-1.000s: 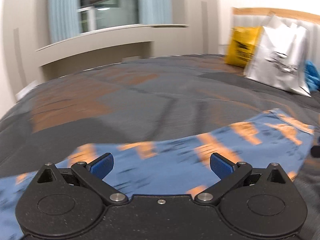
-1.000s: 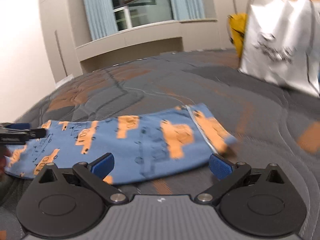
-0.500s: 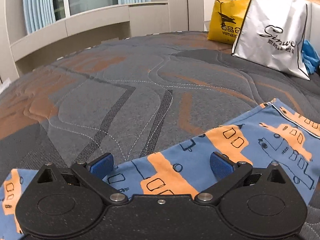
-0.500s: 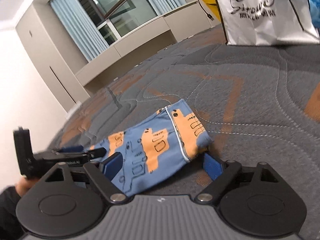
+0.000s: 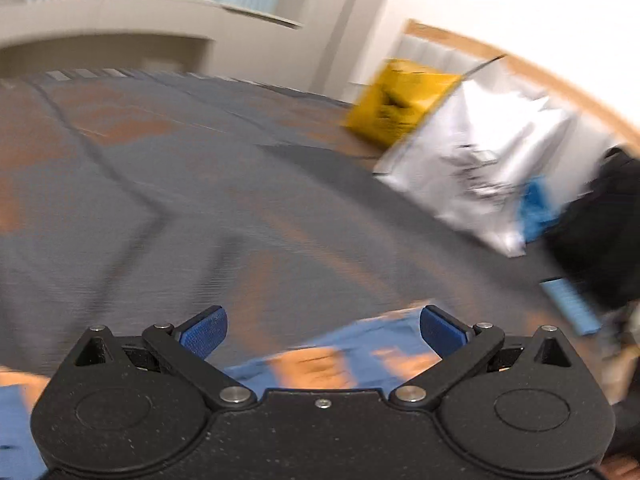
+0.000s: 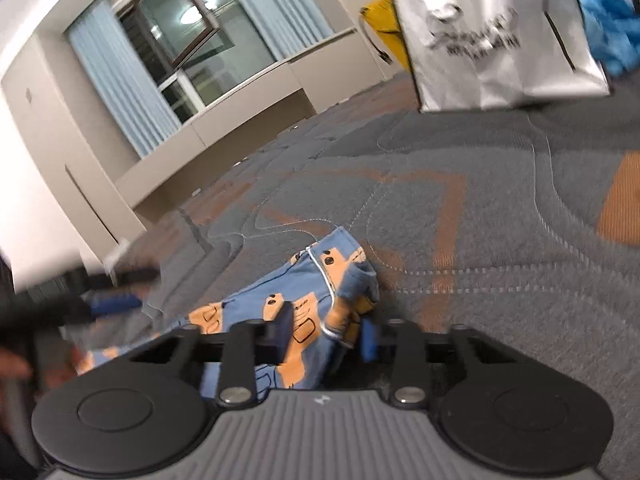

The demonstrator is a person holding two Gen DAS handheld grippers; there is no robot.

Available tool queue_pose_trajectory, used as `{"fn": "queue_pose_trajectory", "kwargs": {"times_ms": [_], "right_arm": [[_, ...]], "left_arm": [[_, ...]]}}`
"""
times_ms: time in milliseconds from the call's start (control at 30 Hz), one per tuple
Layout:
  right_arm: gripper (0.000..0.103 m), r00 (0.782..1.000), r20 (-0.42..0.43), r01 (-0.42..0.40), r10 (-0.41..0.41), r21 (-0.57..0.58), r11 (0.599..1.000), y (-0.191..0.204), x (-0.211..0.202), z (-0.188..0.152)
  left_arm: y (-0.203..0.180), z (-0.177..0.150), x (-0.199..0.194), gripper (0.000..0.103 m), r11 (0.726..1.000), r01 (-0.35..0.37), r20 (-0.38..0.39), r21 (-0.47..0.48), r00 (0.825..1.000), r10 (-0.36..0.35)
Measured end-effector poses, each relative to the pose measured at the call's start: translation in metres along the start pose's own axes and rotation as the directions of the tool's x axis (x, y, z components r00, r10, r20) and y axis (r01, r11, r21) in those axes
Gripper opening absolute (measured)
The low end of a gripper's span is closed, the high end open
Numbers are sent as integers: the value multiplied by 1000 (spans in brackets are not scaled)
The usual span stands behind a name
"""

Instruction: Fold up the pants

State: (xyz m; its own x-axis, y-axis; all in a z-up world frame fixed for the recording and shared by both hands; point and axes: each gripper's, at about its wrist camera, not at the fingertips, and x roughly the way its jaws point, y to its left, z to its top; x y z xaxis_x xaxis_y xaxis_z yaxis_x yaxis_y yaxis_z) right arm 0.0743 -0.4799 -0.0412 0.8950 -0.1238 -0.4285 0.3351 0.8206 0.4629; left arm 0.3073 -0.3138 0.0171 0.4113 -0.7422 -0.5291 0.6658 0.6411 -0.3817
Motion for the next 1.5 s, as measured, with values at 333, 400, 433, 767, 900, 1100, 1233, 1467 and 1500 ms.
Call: {"fn": "queue_pose_trajectory", "kwargs": {"times_ms": [333,400,433,767,900,1100,1233,1467,1500], "right_arm": [[17,971,195,239,-139,-729,641,121,-1,-62],[17,964,221,265,-145,-802,536,137,3,-80],[17,963,228,269,-142,-820,504,143,4,-86],[17,957,250,290,-149,-857,425,150,16,-102],[15,954,280,300,-109,-870,392,155,0,-107],[14,969,247,231,-12,-888,399,187,-24,-117],[14,981,190,156,51,-910,383,217,-29,-132],[14,995,82,56,61,-938,343,255,-16,-160],[14,996,68,46,52,-940,338,257,-13,-164]], "left_arm": [[-16,2,48,96,962,222,-187,-160,950,-250],[-10,-1,51,92,950,220,-193,-224,945,-264],[-5,-3,51,91,946,215,-194,-241,945,-264],[8,-11,55,10,945,112,-205,-308,962,-181],[10,-11,23,10,946,121,-146,-301,974,-171],[26,-24,-49,10,970,35,-96,-241,994,-59],[48,-37,-83,10,970,-22,-72,-241,997,4],[94,-69,-98,10,957,-53,-86,-286,996,30],[98,-73,-96,10,957,-53,-87,-287,996,29]]}}
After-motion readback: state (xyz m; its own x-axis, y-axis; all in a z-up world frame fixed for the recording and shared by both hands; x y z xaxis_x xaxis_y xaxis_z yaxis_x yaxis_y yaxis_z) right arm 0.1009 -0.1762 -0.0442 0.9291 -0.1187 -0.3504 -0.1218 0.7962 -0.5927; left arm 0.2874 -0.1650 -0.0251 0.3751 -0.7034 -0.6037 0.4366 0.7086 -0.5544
